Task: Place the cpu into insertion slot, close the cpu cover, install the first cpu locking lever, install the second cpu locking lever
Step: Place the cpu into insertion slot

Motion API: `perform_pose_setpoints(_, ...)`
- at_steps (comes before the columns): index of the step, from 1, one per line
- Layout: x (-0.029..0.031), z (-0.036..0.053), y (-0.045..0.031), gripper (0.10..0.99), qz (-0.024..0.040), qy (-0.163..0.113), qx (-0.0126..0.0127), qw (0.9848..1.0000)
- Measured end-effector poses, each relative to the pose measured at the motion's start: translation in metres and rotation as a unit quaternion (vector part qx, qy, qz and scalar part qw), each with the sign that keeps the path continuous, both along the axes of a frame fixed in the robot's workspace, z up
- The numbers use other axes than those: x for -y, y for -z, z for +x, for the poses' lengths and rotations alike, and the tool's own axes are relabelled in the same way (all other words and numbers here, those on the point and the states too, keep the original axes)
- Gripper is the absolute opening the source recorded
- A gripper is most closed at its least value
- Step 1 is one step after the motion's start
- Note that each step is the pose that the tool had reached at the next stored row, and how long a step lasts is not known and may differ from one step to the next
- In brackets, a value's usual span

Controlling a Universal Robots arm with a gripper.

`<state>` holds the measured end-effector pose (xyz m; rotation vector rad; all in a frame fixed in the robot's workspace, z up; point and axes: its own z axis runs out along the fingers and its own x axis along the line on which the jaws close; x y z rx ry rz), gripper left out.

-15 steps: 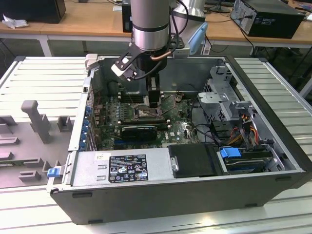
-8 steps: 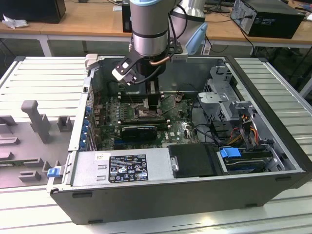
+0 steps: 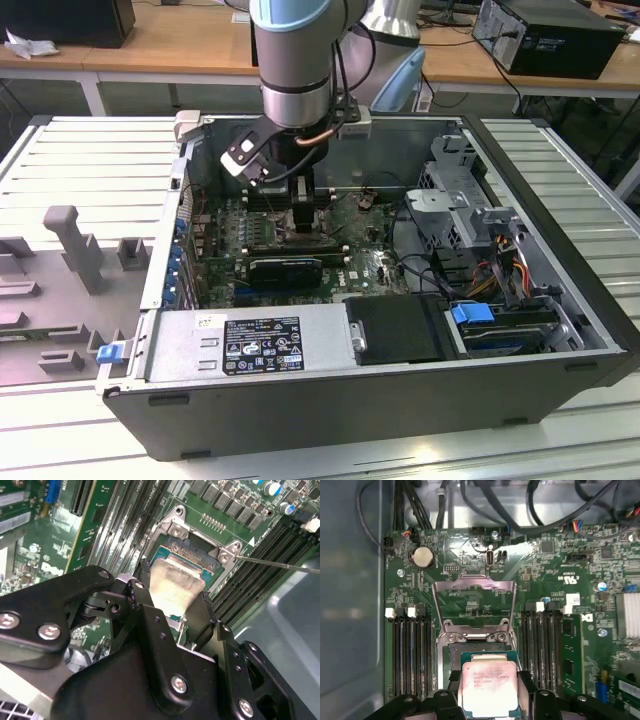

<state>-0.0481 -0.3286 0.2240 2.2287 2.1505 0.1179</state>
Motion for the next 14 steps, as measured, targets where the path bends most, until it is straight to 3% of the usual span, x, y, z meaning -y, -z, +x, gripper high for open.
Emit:
perform_pose_setpoints(8,-0.0030,0.0000,0.0125,0.529,-0.0001,-0.004,-0.0007,1.0000)
perform_pose_setpoints(14,-0.0097,0.0002,0.0200,0.529,0.0000,0.001,-0.0007,1.0000)
